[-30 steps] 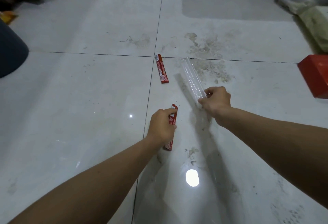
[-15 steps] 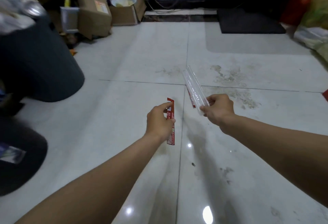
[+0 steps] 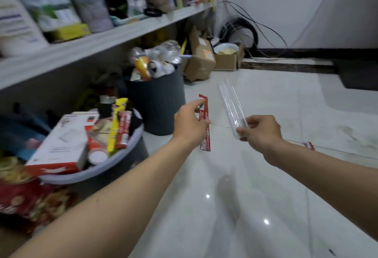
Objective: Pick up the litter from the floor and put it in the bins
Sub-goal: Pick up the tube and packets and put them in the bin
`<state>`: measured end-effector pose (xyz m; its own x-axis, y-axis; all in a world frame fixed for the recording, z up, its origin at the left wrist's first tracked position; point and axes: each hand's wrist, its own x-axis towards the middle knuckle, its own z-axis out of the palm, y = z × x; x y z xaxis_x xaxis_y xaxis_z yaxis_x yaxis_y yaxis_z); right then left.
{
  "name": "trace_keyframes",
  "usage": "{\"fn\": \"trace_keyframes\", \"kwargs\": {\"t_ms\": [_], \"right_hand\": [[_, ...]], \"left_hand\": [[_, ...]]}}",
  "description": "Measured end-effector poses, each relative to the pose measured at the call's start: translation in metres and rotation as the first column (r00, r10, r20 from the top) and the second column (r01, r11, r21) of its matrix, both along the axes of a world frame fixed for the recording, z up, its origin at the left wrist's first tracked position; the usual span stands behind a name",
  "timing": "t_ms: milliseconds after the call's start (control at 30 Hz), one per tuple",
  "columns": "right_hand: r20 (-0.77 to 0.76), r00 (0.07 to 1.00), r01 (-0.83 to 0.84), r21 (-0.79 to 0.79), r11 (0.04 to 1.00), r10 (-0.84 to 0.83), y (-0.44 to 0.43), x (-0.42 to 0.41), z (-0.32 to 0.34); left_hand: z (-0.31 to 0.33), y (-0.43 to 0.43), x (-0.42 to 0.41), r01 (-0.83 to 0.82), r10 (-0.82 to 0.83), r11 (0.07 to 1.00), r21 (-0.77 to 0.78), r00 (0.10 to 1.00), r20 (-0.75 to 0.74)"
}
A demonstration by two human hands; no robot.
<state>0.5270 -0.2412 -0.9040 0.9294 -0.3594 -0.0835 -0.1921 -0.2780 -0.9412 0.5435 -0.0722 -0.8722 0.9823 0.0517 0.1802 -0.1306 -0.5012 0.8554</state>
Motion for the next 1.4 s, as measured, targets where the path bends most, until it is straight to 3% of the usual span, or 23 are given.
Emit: {"fn": "trace_keyframes", "kwargs": {"t_ms": [233, 633, 1000, 1400], "right_hand": [[0.075, 0.984, -0.161, -0.021, 0.987, 0.162, 0.101, 0.028, 0.036], [0.141, 0.95, -0.27, -0.072, 0.96, 0.278, 0.216, 0.049, 0.068], [0.101, 0.942, -0.315, -0.076, 0.946, 0.321, 0.25, 0.043, 0.077], [-0.027, 0.905, -0.425, -0.086, 0.901, 0.425, 0.29, 0.038, 0.078]], "left_hand": [[0.037, 0.103, 0.001, -0.173, 0.176, 0.983, -0.066, 0.984, 0.036], [0.044, 0.224, -0.007, -0.377, 0.377, 0.925, -0.051, 0.926, 0.002], [0.036, 0.245, -0.015, -0.337, 0.339, 0.934, 0.118, 0.941, 0.006], [0.035, 0.274, -0.021, -0.413, 0.395, 0.823, 0.39, 0.909, 0.129]]}}
